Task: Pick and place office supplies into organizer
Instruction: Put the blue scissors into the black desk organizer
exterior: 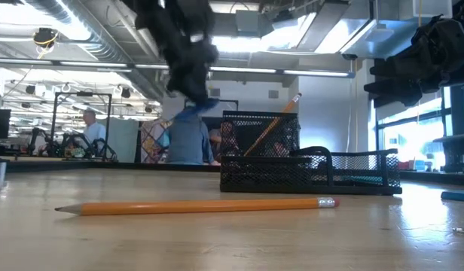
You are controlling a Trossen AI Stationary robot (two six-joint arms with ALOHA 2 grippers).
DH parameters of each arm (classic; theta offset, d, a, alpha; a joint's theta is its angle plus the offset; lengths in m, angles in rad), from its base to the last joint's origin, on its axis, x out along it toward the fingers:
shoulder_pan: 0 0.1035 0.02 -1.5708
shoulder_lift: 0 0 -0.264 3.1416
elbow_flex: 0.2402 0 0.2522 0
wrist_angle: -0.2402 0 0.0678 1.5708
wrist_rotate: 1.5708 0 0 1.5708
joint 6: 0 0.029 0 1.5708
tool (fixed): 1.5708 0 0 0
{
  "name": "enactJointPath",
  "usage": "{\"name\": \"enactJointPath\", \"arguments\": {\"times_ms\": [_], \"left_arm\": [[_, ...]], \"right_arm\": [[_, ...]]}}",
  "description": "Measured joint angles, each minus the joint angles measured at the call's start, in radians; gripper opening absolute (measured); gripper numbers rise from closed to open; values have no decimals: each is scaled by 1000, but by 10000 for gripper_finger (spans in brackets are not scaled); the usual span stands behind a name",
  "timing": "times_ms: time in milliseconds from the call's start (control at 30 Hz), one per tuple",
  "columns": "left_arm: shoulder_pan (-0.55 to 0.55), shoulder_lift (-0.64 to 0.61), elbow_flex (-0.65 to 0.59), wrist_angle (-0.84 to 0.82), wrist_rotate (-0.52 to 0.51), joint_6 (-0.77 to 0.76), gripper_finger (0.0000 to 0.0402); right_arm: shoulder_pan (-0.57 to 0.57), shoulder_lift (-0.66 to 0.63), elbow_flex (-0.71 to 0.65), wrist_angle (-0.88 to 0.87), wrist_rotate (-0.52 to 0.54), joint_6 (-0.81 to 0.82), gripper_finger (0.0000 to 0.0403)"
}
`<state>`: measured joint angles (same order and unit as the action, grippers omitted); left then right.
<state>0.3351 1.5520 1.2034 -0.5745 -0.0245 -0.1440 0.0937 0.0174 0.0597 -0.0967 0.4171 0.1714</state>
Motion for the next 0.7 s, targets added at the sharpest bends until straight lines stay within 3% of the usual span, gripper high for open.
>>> {"name": "enactJointPath", "arguments": {"times_ms": [167, 333, 700], "left_arm": [[-47, -92, 2, 214, 114, 41, 69], [-107, -105, 2, 453, 213, 104, 71], [-226, 44, 3, 715, 296, 211, 69]], "right_arm": [[0, 0, 0, 0, 0, 1, 310], [0, 0, 0, 0, 0, 2, 310], [0, 0, 0, 0, 0, 3, 310]]}}
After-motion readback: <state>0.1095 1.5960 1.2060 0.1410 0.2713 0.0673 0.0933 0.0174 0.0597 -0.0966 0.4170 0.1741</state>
